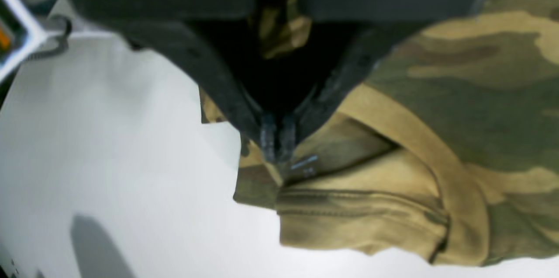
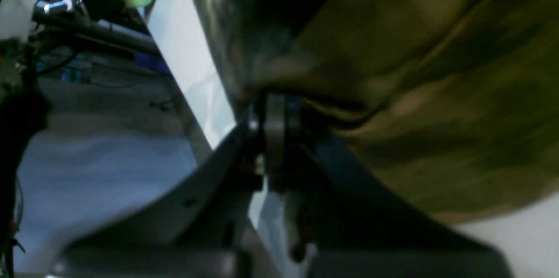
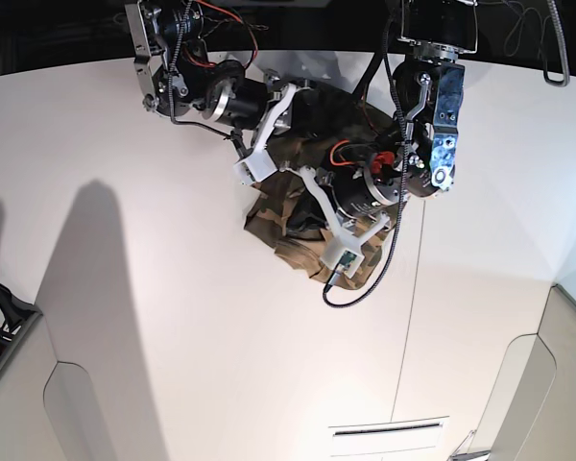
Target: Fold the T-shirt properly
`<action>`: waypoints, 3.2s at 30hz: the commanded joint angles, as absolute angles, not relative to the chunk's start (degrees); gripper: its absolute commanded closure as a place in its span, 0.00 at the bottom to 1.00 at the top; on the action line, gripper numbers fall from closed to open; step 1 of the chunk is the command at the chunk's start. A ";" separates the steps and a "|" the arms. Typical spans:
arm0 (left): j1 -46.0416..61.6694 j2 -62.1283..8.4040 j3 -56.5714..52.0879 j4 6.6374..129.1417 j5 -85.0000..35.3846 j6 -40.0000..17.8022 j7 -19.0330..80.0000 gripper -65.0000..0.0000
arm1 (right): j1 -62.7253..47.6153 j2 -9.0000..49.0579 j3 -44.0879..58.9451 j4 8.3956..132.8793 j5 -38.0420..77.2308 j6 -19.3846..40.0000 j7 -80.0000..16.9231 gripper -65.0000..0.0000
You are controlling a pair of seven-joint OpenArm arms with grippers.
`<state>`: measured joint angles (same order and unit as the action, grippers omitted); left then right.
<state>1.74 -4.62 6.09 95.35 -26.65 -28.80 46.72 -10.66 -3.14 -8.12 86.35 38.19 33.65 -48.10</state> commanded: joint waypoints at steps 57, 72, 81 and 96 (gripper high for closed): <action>24.32 -13.21 -14.13 115.39 -39.62 -31.77 47.90 1.00 | 5.19 -0.08 -11.57 97.89 23.59 33.41 -44.23 1.00; 38.74 -13.19 -33.61 123.31 -44.88 -35.81 52.93 1.00 | -17.02 24.10 -8.88 119.33 25.63 33.21 -47.18 1.00; 55.24 -13.15 -39.72 123.26 -44.95 -35.86 54.08 1.00 | -29.43 39.38 -7.46 119.46 37.10 33.21 -54.52 1.00; 68.14 -23.92 -26.09 100.09 -39.86 -36.32 47.64 1.00 | -51.20 39.07 -8.34 107.57 36.80 33.21 -55.31 1.00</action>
<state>66.94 -23.86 -25.52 99.55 -39.57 -36.03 46.65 -50.52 38.61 -8.45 106.80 36.27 33.08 -55.57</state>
